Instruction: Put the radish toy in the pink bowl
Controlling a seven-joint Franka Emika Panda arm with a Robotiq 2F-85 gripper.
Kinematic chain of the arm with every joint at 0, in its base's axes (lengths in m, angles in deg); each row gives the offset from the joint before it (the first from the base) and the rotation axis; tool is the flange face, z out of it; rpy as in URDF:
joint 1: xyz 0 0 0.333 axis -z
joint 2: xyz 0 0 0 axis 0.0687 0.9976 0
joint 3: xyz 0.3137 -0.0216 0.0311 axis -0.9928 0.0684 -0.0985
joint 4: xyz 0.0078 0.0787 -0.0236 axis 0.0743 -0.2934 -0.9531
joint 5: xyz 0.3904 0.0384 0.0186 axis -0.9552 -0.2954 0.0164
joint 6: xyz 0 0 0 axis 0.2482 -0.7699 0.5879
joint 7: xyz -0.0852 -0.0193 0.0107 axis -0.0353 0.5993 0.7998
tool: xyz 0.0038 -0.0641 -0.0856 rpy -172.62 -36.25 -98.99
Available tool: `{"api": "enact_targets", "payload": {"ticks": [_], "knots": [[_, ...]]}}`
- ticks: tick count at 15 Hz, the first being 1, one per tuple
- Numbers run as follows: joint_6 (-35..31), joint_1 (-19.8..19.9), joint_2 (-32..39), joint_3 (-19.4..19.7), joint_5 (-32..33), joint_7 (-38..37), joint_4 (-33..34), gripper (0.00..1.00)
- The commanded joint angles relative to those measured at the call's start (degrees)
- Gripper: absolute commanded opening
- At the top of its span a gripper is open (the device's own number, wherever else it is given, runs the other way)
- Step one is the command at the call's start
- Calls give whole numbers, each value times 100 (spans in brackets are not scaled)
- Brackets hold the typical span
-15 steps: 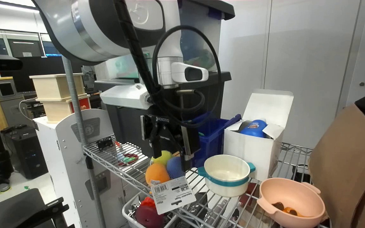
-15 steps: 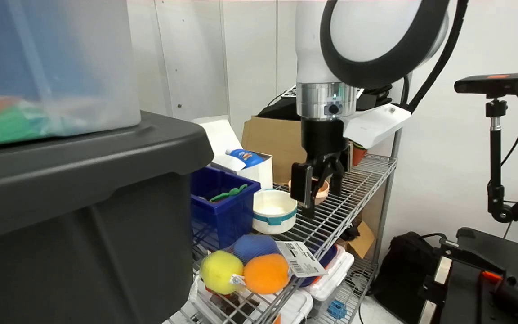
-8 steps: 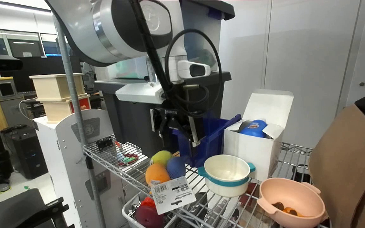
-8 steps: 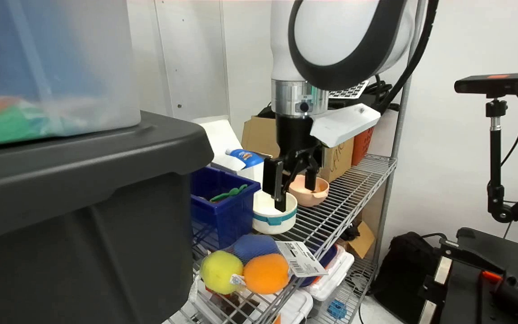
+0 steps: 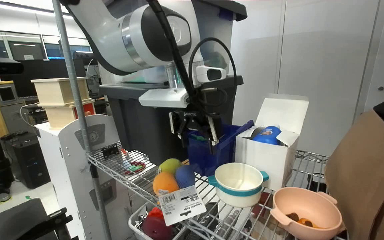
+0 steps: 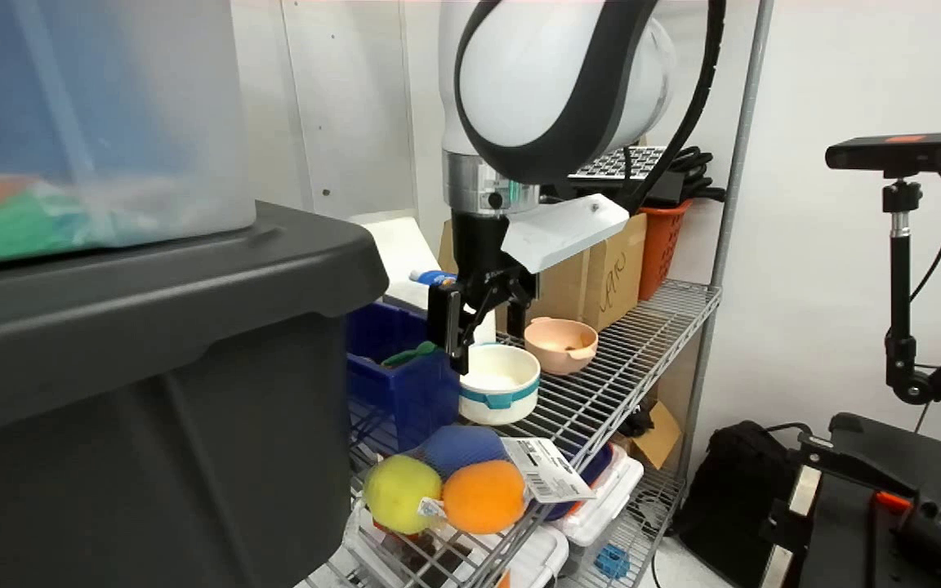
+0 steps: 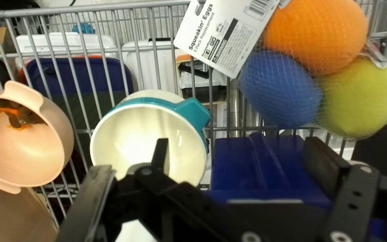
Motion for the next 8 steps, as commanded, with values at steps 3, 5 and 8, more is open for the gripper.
{"api": "enact_targets", "payload": {"ticks": [3,5,8], "knots": [[86,-84,136,55,62,-60,437,100],[87,-75,157,51,52,-54,509,100],[66,-81,192,33,33,-67,546,100]]}}
